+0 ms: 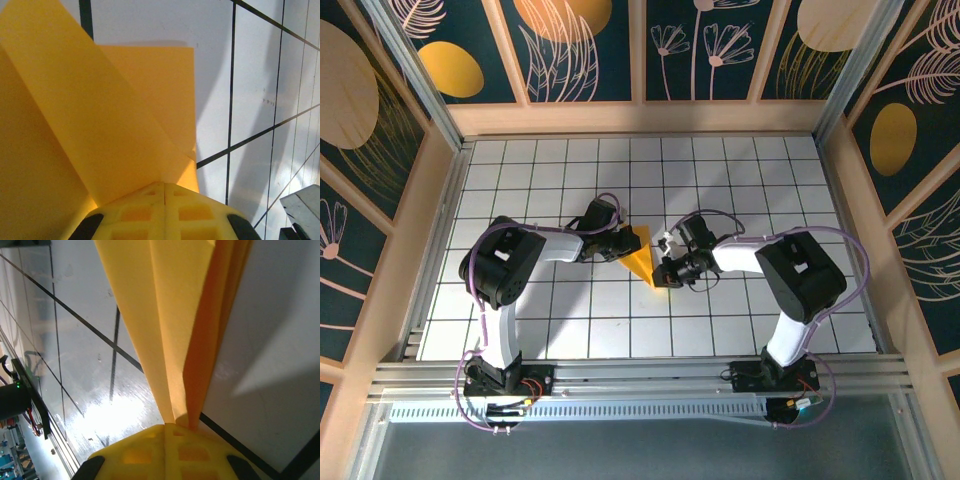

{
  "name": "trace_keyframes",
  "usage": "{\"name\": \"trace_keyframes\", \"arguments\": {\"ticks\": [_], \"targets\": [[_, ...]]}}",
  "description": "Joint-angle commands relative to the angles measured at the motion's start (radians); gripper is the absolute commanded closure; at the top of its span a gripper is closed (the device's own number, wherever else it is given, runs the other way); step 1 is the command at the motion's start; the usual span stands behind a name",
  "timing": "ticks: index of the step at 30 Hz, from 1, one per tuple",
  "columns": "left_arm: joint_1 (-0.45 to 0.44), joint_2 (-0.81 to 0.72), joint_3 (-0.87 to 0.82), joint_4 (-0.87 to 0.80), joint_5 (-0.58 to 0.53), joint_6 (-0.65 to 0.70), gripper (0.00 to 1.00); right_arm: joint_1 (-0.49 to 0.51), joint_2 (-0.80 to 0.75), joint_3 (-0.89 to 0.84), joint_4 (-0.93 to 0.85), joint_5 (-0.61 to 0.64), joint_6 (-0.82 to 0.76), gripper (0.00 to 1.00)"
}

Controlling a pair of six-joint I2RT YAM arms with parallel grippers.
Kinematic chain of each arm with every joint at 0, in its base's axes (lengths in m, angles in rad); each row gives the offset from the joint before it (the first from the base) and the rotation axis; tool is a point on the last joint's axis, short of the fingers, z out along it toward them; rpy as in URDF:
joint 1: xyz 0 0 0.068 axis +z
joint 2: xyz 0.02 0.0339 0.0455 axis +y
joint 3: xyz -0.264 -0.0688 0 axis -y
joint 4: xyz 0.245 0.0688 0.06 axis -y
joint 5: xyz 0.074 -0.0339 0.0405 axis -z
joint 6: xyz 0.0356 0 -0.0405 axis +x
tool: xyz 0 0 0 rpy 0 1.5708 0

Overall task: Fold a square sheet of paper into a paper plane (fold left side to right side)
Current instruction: Fourth fold the wing at the center of the table.

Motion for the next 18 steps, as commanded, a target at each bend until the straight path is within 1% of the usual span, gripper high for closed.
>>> {"name": "trace_keyframes", "arguments": {"ticks": [1,8,12,18], "targets": [[0.004,0.048,-0.017,-0.135,-0.070,0.025,1.00,0.010,0.021,-0.019,0.005,0.005,0.001,1.00],[0.005,0.049,-0.017,-0.136,-0.073,0.025,1.00,0.012,0.009,-0.062,0.005,-0.009,0.009,1.00],[0.005,0.047,-0.017,-0.132,-0.070,0.025,1.00,0.010,-0.033,-0.077,-0.012,-0.012,0.011,1.00],[0.005,0.047,-0.017,-0.127,-0.065,0.023,1.00,-0.001,-0.106,0.003,-0.076,-0.024,-0.012,1.00]]}}
